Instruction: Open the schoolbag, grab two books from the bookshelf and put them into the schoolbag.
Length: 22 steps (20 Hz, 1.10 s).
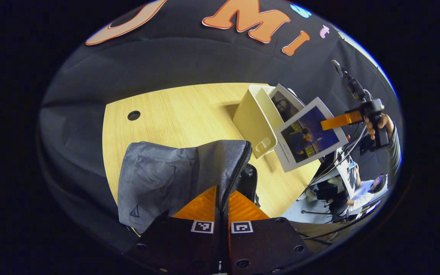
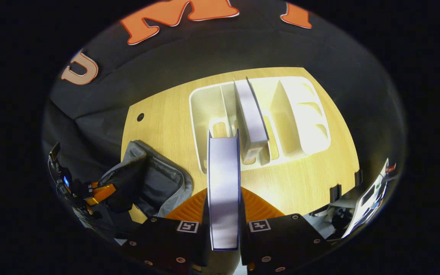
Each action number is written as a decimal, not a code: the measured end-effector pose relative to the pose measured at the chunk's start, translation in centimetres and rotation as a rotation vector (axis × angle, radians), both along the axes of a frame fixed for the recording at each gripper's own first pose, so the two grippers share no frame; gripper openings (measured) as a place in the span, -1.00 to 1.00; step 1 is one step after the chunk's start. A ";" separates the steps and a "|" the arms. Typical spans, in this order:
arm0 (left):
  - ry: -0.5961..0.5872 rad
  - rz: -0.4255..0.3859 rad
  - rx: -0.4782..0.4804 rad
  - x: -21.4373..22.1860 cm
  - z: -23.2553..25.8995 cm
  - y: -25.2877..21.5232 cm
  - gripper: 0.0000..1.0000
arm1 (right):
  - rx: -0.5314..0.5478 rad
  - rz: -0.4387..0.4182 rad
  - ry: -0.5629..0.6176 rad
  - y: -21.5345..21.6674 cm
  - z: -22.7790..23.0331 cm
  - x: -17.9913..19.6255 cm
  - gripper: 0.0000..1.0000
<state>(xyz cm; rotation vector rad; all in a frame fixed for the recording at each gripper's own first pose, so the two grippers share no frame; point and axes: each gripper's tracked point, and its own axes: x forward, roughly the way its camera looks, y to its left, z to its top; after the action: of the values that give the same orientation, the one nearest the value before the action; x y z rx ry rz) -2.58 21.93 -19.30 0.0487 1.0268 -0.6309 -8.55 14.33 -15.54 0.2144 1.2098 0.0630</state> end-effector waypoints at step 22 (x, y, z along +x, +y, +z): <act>-0.010 -0.032 0.016 0.4 1.0 0.1 -0.95 | 0.595 -0.244 -0.082 5.2 0.9 -9.0 -0.40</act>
<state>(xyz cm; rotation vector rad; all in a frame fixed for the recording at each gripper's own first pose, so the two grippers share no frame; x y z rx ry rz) -2.13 21.98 -18.25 0.0819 1.0232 -0.6512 -17.58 19.52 -14.64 0.8691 1.0502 0.2170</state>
